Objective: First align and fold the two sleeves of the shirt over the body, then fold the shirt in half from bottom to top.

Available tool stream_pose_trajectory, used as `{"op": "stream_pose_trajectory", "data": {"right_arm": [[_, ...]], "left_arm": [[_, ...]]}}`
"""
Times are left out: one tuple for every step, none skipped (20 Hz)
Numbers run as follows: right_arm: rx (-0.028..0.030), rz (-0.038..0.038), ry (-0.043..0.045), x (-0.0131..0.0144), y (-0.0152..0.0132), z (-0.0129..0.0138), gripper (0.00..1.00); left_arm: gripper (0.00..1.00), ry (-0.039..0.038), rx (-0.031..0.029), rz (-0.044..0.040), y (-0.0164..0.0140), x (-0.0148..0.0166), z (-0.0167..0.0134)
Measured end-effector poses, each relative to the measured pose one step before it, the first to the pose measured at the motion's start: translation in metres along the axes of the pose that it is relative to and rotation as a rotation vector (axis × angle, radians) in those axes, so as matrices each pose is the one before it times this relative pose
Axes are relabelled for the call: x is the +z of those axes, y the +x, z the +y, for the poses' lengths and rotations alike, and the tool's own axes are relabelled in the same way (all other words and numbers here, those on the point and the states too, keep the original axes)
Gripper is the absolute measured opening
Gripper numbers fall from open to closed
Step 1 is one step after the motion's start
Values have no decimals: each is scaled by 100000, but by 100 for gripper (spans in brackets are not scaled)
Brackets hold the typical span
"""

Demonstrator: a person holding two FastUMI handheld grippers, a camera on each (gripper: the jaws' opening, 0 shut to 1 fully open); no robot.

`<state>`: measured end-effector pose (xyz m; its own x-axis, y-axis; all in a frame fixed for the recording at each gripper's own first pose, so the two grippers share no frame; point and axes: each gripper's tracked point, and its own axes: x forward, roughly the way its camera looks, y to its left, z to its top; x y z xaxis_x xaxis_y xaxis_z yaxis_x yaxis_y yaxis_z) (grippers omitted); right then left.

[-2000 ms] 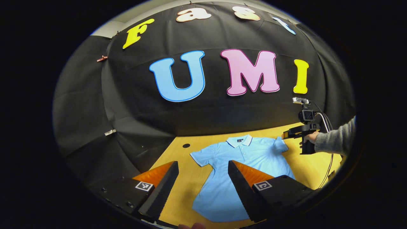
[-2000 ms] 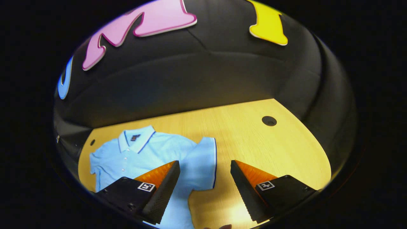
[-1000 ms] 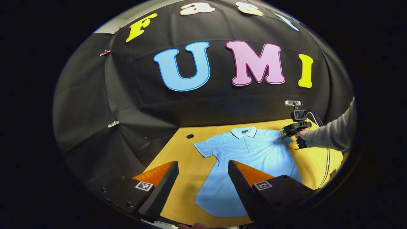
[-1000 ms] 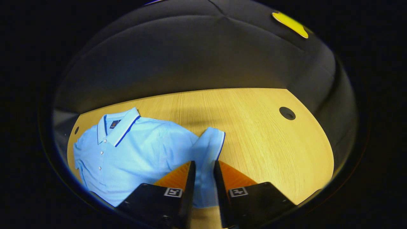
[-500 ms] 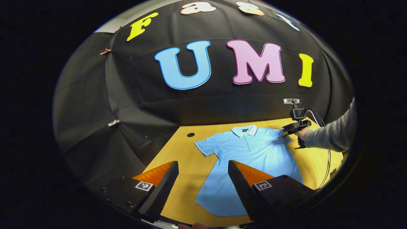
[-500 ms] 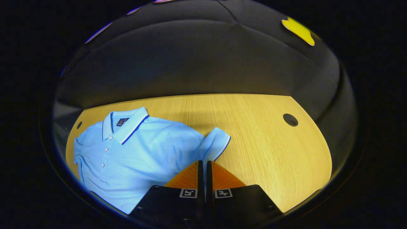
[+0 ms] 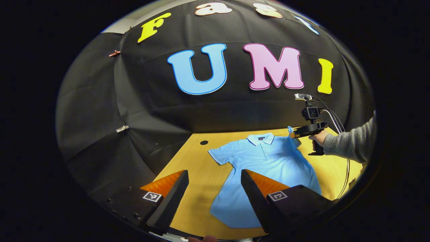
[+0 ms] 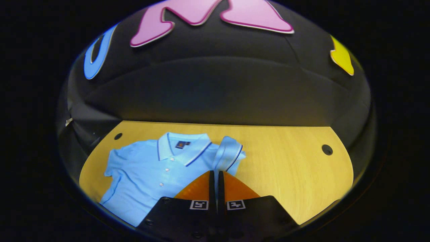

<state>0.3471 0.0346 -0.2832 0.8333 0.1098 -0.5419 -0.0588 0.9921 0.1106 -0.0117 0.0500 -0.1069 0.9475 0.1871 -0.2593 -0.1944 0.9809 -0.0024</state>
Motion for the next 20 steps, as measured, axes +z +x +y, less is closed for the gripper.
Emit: {"op": "stream_pose_trajectory", "data": {"right_arm": [[2991, -201, -2035, 145, -47, 1841, 5], [2733, -58, -2494, 21, -74, 1650, 5], [2811, 690, -2574, -223, 232, 1783, 5], [2633, 715, -2338, -376, 217, 1835, 5], [2384, 893, -2592, -326, 263, 1633, 5], [2139, 1002, -3116, -434, 358, 1504, 5], [2030, 1267, -3306, -480, 391, 1503, 5], [1763, 1416, -2897, -429, 293, 1270, 5], [1520, 1497, -2469, -486, 393, 1198, 5], [1284, 1695, -1714, -350, 349, 961, 5], [970, 1403, -920, -309, 260, 836, 5], [746, 1129, -724, -402, 410, 527, 5], [521, 1049, -703, -235, 281, 475, 5], [475, 903, -673, -391, 269, 529, 5], [171, 1201, -850, -396, 178, 352, 5], [204, 1132, -764, -466, 348, 363, 5], [-154, 797, -663, -336, 309, 42, 5], [-214, 967, -523, -240, 260, 33, 5], [-134, 669, -220, -238, 213, 23, 5], [-296, 664, -186, -302, 228, 100, 5]], "left_arm": [[99, -420, 588, 153, -147, -46, 243], [99, -456, 706, 185, -160, -241, 296], [99, -444, 677, 280, -178, -65, 226], [99, -454, 729, 365, -103, -280, 317], [99, -430, 758, 260, -214, -130, 276], [99, -415, 666, 360, -228, -258, 221], [99, -316, 793, 316, -146, -127, 313], [99, -248, 742, 342, -101, -346, 299], [99, -242, 815, 245, -101, -99, 283], [99, -325, 704, 416, -146, -201, 309], [99, -387, 888, 82, -95, -43, 258], [99, -425, 555, 80, -108, -104, 256], [99, -247, 538, 105, -44, -38, 209], [99, -160, 483, 210, -92, -167, 127], [99, -269, 462, 283, 10, -52, 218], [99, -435, 263, 352, -38, -251, 139], [99, -368, 249, 441, -109, -93, 143], [99, -221, 334, 153, 91, -95, 77], [99, -165, -22, 33, 28, 56, 47], [99, -98, -58, 25, 79, -131, -38]]}}
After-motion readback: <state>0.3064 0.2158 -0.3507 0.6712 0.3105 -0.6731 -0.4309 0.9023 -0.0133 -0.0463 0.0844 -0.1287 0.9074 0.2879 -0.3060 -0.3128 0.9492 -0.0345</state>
